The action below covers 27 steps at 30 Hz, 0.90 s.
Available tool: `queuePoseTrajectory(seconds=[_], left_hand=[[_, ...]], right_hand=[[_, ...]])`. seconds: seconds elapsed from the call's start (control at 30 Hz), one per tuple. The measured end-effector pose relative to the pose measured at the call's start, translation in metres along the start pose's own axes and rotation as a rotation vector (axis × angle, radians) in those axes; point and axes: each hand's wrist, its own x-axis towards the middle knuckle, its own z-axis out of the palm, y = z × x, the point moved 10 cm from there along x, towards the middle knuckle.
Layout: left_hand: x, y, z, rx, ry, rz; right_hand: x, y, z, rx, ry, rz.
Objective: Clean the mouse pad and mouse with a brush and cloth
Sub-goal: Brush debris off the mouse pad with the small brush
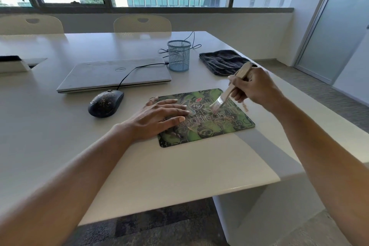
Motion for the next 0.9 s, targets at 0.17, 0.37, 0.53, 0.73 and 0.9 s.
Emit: queuePoseTrajectory(seconds=[0.17,0.37,0.53,0.73,0.9], left_hand=[[0.0,-0.001,0.0,-0.003,-0.005,-0.009],[-0.001,-0.001,-0.001,-0.01,-0.003,-0.012],[0.001,-0.001,0.001,-0.001,-0.009,-0.017],[0.0,-0.002,0.001,-0.007,-0.008,-0.023],[0.001,-0.001,0.0,-0.022,-0.004,-0.011]], right_hand=[[0.003,0.017,-0.013,-0.146,0.012,0.03],[0.009,0.034,-0.046,-0.285,0.042,0.044],[0.01,0.023,-0.049,-0.259,0.115,-0.022],[0.005,0.027,-0.032,-0.187,0.039,0.015],[0.007,0.029,-0.049,-0.314,0.049,0.01]])
